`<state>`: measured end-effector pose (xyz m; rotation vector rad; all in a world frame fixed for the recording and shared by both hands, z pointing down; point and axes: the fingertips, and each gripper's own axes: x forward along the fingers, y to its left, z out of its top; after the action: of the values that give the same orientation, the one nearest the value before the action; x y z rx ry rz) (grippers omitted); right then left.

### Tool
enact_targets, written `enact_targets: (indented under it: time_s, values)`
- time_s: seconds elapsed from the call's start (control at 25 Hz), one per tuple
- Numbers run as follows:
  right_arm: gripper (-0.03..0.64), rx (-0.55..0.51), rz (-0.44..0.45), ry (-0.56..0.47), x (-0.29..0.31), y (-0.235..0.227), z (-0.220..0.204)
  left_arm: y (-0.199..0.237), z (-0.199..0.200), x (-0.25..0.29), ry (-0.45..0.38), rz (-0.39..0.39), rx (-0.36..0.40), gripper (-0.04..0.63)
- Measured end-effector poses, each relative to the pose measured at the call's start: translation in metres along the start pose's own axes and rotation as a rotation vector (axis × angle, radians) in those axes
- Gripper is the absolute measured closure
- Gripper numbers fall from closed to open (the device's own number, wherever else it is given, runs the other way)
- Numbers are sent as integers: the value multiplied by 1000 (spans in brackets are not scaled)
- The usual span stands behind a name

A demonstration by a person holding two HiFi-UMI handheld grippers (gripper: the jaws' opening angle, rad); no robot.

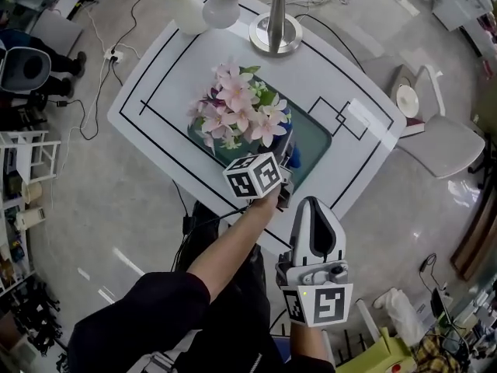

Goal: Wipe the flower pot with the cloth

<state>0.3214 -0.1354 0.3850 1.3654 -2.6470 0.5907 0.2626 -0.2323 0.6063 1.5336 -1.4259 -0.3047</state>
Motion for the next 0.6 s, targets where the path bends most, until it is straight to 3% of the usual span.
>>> enact_targets:
  time_s: [0.32,0.6]
  values:
    - [607,19,66,3,16,21,-1,5,-6,-36,-4,-6,-180,474]
    - [607,25,66,3,16,30,-5,21,0,-61,-49,27,-213,474]
